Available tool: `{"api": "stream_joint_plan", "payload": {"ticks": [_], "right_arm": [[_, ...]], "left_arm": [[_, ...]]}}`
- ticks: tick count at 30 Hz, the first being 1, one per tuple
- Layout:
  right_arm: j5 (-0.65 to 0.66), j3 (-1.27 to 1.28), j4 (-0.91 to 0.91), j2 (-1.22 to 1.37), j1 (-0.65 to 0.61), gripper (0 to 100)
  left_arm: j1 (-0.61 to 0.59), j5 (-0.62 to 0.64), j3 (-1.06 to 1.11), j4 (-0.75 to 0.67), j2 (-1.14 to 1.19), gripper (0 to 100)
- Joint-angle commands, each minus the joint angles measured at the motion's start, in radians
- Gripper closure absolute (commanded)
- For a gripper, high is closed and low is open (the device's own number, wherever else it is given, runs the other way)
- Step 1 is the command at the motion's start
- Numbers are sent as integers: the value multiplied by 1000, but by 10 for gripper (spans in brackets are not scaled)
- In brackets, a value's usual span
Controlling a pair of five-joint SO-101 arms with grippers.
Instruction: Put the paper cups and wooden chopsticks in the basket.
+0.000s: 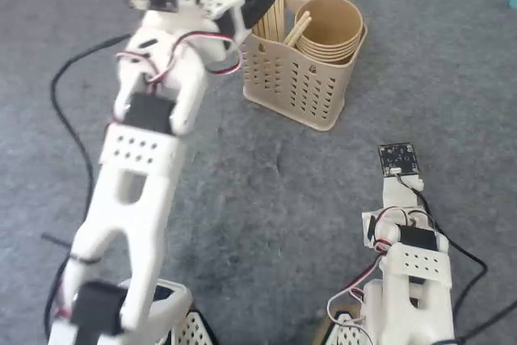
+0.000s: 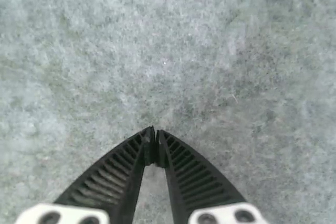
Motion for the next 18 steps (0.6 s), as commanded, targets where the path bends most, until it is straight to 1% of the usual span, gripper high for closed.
{"api": "stream_joint_plan", "payload": {"ticks": [1, 3, 5, 7, 10, 11, 15, 18], "right_arm": [[-92, 51, -47, -159, 59, 991], [-112, 114, -45, -289, 58, 991], [-115, 175, -13, -452, 58, 991], [-115, 216, 81, -630, 58, 991], [-118, 226, 288, -885, 59, 991], [-118, 221, 306, -897, 58, 991], [-130, 219, 242, -802, 58, 991], [-212, 219, 245, -822, 44, 991]], "left_arm": [[-25, 2, 12, 209, -184, 618], [-21, 2, 45, 316, -265, 618], [-20, 2, 108, 377, -362, 618], [-25, 2, 194, 382, -457, 618], [-58, 2, 361, 382, -591, 618], [-68, 2, 420, 382, -631, 618], [-103, 14, 634, 382, -789, 621], [-150, 77, 785, 382, -919, 682]]}}
